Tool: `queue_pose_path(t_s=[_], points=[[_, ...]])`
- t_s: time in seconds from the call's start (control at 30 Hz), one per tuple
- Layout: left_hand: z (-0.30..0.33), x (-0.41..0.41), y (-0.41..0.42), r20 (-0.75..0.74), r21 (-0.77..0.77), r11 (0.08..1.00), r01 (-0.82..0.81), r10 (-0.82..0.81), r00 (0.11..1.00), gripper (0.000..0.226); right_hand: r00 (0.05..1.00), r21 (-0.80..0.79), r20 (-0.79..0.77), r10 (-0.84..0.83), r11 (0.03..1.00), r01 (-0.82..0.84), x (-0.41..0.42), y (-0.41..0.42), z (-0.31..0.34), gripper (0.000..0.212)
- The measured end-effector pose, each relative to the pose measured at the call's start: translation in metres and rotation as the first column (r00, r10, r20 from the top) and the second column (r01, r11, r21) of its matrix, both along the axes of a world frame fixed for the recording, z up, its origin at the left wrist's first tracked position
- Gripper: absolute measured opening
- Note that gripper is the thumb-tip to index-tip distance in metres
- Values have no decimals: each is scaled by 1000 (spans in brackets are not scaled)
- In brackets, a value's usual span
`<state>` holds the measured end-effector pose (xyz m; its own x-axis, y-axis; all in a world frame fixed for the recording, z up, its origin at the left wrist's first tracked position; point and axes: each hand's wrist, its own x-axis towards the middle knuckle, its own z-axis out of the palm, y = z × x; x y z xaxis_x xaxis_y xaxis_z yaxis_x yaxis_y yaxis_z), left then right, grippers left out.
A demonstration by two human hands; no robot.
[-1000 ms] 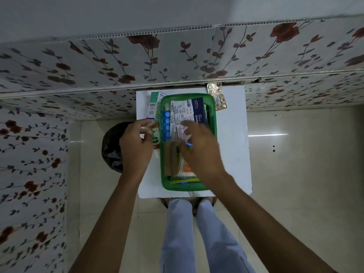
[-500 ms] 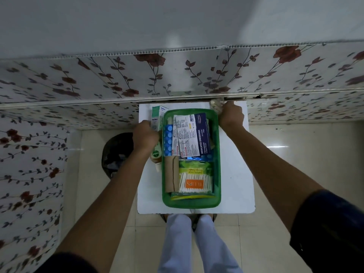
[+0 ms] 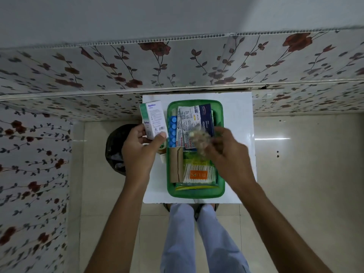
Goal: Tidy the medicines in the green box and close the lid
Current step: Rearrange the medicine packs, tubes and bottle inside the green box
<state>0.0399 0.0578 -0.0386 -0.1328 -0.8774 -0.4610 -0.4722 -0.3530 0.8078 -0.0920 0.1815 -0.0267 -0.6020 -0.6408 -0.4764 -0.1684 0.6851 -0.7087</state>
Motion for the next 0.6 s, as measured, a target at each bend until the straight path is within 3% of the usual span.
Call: queue_pose_path(t_s=[0.13, 0.3, 0.47, 0.6], points=[[0, 7, 7, 3, 12, 1000, -10, 10, 1000, 40, 965, 8, -229, 128, 992, -129, 7, -1, -11, 43], [-1, 6, 2, -8, 18, 999, -39, 39, 999, 39, 929, 54, -306, 209, 978, -202, 8, -22, -19, 24], [-1, 7, -1, -24, 6, 999, -37, 37, 999, 38, 981, -103, -192, -38, 994, 18, 2, -45, -15, 22], [-1, 7, 0, -3, -4, 1000, -25, 25, 1000, 40, 982, 4, -110, 151, 988, -152, 11, -66, -24, 29]])
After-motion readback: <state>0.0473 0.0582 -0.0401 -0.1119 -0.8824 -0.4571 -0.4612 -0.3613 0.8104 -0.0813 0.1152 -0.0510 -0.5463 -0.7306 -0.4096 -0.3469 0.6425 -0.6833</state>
